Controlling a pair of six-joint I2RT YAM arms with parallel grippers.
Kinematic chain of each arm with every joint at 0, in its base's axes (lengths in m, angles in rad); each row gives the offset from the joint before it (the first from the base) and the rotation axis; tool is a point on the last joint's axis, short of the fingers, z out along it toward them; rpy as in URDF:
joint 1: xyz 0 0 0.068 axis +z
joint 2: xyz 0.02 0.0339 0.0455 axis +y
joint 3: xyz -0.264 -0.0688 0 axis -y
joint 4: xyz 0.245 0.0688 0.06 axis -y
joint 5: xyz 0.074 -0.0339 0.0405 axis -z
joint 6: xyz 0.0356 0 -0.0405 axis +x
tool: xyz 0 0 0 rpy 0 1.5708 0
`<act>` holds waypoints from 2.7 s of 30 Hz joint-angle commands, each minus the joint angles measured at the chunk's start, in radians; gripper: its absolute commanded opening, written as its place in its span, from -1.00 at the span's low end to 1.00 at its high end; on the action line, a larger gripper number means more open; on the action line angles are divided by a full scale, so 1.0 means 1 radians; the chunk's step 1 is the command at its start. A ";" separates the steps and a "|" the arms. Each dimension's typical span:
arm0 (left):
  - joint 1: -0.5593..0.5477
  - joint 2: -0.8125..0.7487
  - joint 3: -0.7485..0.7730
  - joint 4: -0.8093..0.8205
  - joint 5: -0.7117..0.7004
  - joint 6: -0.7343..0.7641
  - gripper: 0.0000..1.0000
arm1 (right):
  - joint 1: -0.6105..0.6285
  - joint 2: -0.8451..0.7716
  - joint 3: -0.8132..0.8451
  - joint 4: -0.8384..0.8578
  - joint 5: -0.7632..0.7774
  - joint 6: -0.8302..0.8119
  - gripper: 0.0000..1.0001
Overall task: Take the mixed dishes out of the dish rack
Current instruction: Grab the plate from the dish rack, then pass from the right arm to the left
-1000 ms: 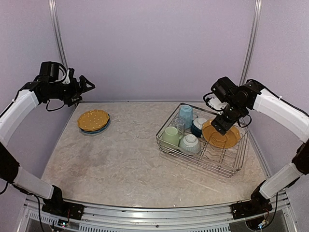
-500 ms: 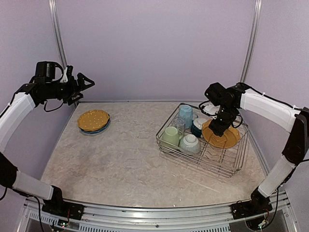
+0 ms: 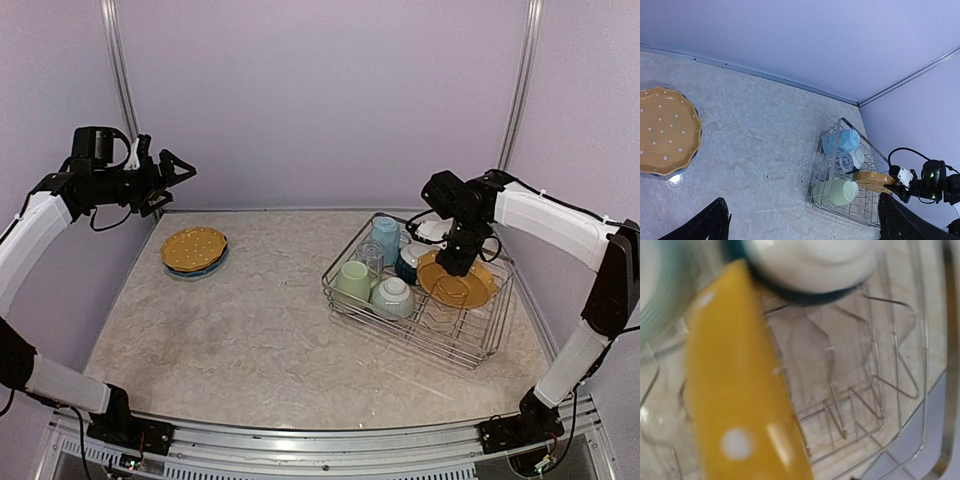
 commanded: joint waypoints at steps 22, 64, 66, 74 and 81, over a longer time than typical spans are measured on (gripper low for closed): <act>-0.005 0.046 -0.005 0.008 0.037 -0.003 0.98 | 0.004 -0.148 0.046 0.000 -0.164 0.056 -1.00; -0.047 0.192 0.060 -0.045 0.192 -0.010 0.97 | 0.071 -0.346 0.210 0.191 -0.089 -0.038 -1.00; -0.063 0.216 0.074 -0.055 0.224 -0.011 0.97 | 0.112 -0.359 0.182 0.271 -0.056 -0.081 -1.00; -0.127 0.271 0.081 0.080 0.452 -0.367 0.87 | 0.245 -0.383 0.047 0.666 0.045 -0.331 -1.00; -0.228 0.229 0.034 0.392 0.478 -0.805 0.98 | 0.303 -0.343 -0.063 0.969 -0.036 -0.501 -1.00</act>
